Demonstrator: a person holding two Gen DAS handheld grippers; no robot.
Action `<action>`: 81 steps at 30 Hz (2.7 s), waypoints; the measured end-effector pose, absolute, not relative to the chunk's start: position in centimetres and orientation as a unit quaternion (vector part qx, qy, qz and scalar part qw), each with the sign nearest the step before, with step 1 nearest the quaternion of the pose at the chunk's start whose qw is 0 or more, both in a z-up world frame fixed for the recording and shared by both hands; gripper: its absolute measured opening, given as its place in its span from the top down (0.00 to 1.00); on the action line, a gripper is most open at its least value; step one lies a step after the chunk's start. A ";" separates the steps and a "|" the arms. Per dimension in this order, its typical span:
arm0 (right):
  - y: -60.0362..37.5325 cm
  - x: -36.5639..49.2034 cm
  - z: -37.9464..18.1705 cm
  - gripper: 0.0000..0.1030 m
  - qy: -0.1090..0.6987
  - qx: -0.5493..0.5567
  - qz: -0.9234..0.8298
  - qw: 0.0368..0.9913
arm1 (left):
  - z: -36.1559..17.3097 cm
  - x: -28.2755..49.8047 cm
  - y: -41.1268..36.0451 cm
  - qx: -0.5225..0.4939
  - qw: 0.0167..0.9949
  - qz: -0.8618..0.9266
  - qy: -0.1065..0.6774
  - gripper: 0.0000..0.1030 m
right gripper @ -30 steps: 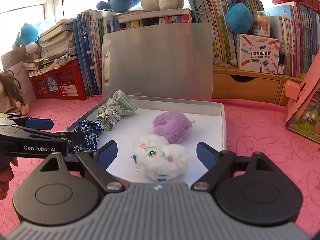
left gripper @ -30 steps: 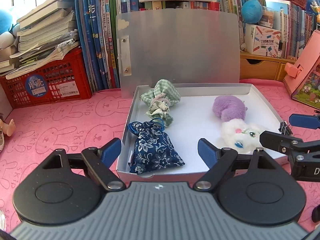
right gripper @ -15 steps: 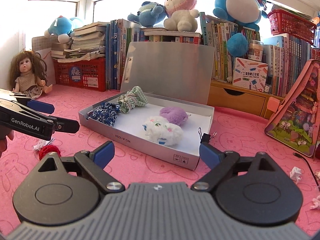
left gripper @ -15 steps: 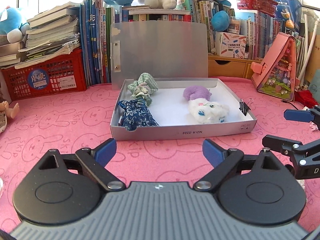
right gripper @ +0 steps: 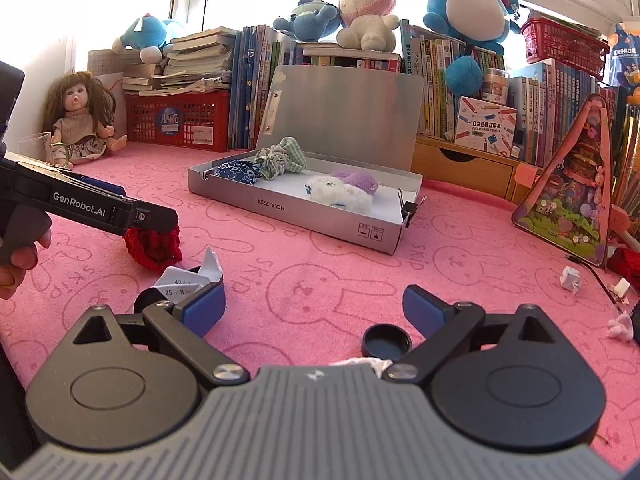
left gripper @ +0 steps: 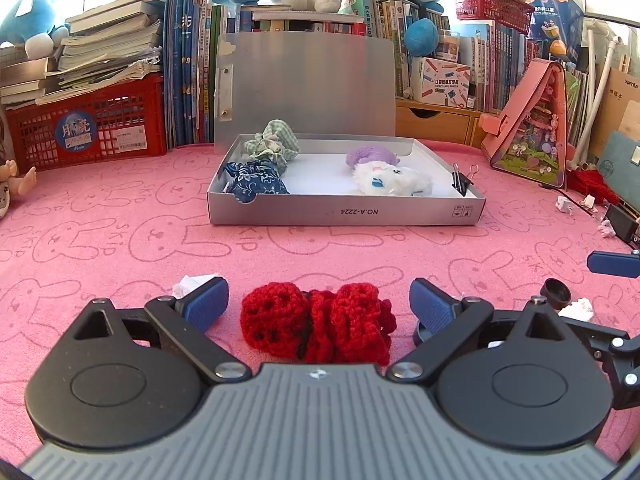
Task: Organize objects
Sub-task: 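Move the left tool to the red knitted piece while the right tool reaches the tissue, then grasp the red knitted piece with the left tool while the right tool grasps the crumpled tissue, then carry the red knitted piece and tissue with both tools into the grey box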
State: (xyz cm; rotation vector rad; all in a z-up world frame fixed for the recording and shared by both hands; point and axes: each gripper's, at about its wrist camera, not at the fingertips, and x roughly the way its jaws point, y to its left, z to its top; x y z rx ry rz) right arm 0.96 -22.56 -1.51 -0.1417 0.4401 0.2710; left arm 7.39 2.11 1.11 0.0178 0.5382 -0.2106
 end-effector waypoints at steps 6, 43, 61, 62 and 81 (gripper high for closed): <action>-23.4 -0.9 -2.4 0.12 0.211 -0.029 0.084 0.973 | 0.2 7.3 1.4 0.025 0.961 -0.097 0.258 0.04; -23.4 -1.0 -5.0 0.31 0.241 -0.008 0.032 0.970 | -1.8 9.2 1.0 0.024 0.947 -0.073 0.311 0.06; -23.4 -1.0 -3.1 0.65 0.222 -0.005 0.032 0.974 | 1.1 7.6 1.2 0.019 0.956 -0.075 0.282 0.31; -23.5 -0.9 -3.0 0.65 0.222 -0.001 0.032 0.975 | 1.2 7.6 1.2 0.017 0.956 -0.074 0.282 0.31; -25.3 4.5 0.9 0.65 0.222 0.028 0.039 0.974 | 4.9 11.7 0.9 0.010 0.963 -0.072 0.260 0.31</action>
